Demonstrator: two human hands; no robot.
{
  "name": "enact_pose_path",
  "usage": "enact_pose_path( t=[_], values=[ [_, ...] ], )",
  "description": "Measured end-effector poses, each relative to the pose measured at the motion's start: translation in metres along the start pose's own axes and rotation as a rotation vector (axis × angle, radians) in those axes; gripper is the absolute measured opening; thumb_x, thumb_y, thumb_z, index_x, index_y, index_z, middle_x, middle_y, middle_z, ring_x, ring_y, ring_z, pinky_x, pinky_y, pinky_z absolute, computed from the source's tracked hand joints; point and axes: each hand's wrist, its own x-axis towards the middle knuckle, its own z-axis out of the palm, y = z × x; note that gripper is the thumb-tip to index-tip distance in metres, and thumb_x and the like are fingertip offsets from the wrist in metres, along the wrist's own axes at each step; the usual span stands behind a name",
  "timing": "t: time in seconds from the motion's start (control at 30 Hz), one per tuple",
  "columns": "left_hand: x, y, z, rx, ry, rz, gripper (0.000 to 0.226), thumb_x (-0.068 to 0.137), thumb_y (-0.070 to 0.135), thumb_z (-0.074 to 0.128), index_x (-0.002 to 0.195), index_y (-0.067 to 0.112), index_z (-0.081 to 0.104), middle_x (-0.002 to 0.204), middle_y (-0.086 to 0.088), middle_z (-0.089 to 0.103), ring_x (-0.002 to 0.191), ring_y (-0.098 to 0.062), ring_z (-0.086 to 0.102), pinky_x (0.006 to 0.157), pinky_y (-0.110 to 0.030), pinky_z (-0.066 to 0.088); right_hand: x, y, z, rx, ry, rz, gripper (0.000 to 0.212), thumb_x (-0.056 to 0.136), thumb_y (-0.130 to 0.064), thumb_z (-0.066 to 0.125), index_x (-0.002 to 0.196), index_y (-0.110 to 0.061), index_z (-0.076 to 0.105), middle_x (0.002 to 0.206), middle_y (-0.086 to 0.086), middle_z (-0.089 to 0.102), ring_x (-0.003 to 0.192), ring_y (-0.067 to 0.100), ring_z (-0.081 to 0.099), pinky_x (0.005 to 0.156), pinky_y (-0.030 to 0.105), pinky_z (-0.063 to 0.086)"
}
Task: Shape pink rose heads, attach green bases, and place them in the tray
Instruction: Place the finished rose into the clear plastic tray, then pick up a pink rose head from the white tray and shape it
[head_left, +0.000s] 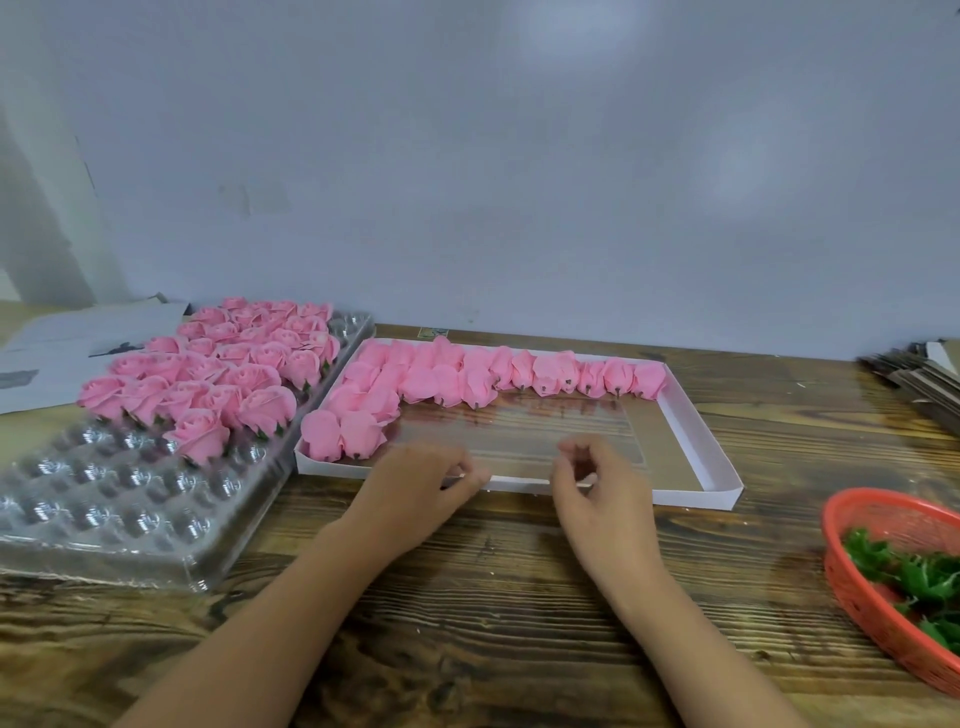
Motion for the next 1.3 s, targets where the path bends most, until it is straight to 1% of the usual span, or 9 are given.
enact_pose_path(
  t=[0.2, 0.3, 0.4, 0.53, 0.7, 0.8, 0.97, 1.2, 1.3],
  values=[
    [-0.004, -0.002, -0.001, 0.095, -0.014, 0.072, 0.021, 0.098, 0.039, 0.061, 0.109, 0.025, 0.072, 0.099, 0.01, 0.069, 0.091, -0.007, 0.06, 0.085, -0.028, 0.049, 0.065, -0.017, 0.022, -0.115, -0.243, 0.141, 0.008, 0.091, -0.024, 0.06, 0.096, -0.018, 0.064, 0.086, -0.006, 0.065, 0.085, 0.014, 0.06, 0.073, 0.029, 0.043],
    [-0.004, 0.0, -0.001, 0.11, -0.001, 0.066, 0.025, 0.1, 0.037, 0.058, 0.115, 0.023, 0.071, 0.105, 0.007, 0.069, 0.098, -0.01, 0.06, 0.091, -0.033, 0.049, 0.093, -0.02, 0.044, -0.069, -0.302, 0.256, 0.02, 0.089, -0.018, 0.063, 0.072, -0.008, 0.061, 0.065, 0.009, 0.062, 0.068, 0.018, 0.061, 0.074, 0.037, 0.05],
    [-0.004, 0.002, 0.001, 0.115, 0.023, 0.059, 0.025, 0.1, 0.037, 0.058, 0.117, 0.023, 0.072, 0.108, 0.008, 0.069, 0.1, -0.009, 0.06, 0.093, -0.032, 0.048, 0.107, -0.017, 0.069, -0.027, -0.343, 0.346, 0.018, 0.087, -0.015, 0.065, 0.075, -0.002, 0.065, 0.057, 0.007, 0.052, 0.053, 0.017, 0.05, 0.06, 0.032, 0.048],
    [-0.005, 0.001, 0.004, 0.123, 0.056, 0.068, 0.023, 0.099, 0.038, 0.059, 0.111, 0.025, 0.073, 0.105, 0.01, 0.068, 0.1, -0.008, 0.059, 0.092, -0.03, 0.047, 0.113, -0.014, 0.092, -0.032, -0.296, 0.354, 0.032, 0.082, -0.024, 0.07, 0.064, -0.017, 0.044, 0.055, -0.003, 0.043, 0.053, 0.011, 0.043, 0.047, 0.024, 0.029],
    [-0.002, -0.003, 0.009, 0.137, 0.097, 0.066, 0.026, 0.099, 0.041, 0.057, 0.108, 0.023, 0.073, 0.104, 0.01, 0.067, 0.098, -0.008, 0.059, 0.09, -0.029, 0.046, 0.114, -0.015, 0.109, -0.072, -0.213, 0.368, 0.024, 0.08, -0.024, 0.068, 0.073, -0.014, 0.047, 0.066, 0.001, 0.053, 0.068, 0.024, 0.056, 0.051, 0.027, 0.034],
    [-0.001, -0.004, 0.011, 0.149, 0.125, 0.074, 0.026, 0.098, 0.041, 0.059, 0.098, 0.019, 0.072, 0.094, 0.008, 0.065, 0.088, -0.01, 0.057, 0.08, -0.027, 0.044, 0.116, -0.018, 0.115, -0.113, -0.231, 0.37, 0.021, 0.08, -0.025, 0.064, 0.09, -0.007, 0.057, 0.086, 0.012, 0.066, 0.088, 0.033, 0.064, 0.07, 0.037, 0.052],
    [-0.001, -0.004, 0.011, 0.127, 0.176, 0.104, 0.017, 0.093, 0.033, 0.068, 0.083, 0.02, 0.069, 0.078, 0.013, 0.05, 0.074, -0.006, 0.045, 0.07, -0.026, 0.035, 0.12, -0.02, 0.124, -0.231, -0.208, 0.34, 0.035, 0.086, -0.026, 0.06, 0.113, -0.005, 0.055, 0.113, 0.017, 0.065, 0.107, 0.037, 0.061, 0.093, 0.044, 0.05],
    [0.0, -0.004, 0.013, 0.121, 0.175, 0.106, 0.014, 0.094, 0.034, 0.065, 0.09, 0.021, 0.071, 0.087, 0.006, 0.066, 0.082, -0.012, 0.058, 0.072, -0.027, 0.038, 0.123, -0.022, 0.132, -0.249, -0.216, 0.22, 0.022, 0.086, -0.005, 0.057, 0.108, -0.002, 0.056, 0.104, 0.019, 0.066, 0.098, 0.036, 0.064, 0.082, 0.042, 0.055],
    [0.0, -0.005, 0.013, 0.128, 0.179, 0.111, 0.014, 0.094, 0.035, 0.065, 0.091, 0.023, 0.072, 0.088, 0.008, 0.066, 0.082, -0.01, 0.057, 0.072, -0.025, 0.035, 0.123, -0.022, 0.132, -0.29, -0.235, 0.164, 0.017, 0.086, -0.002, 0.057, 0.103, -0.003, 0.058, 0.101, 0.017, 0.066, 0.093, 0.034, 0.063, 0.071, 0.035, 0.048]
  ],
)
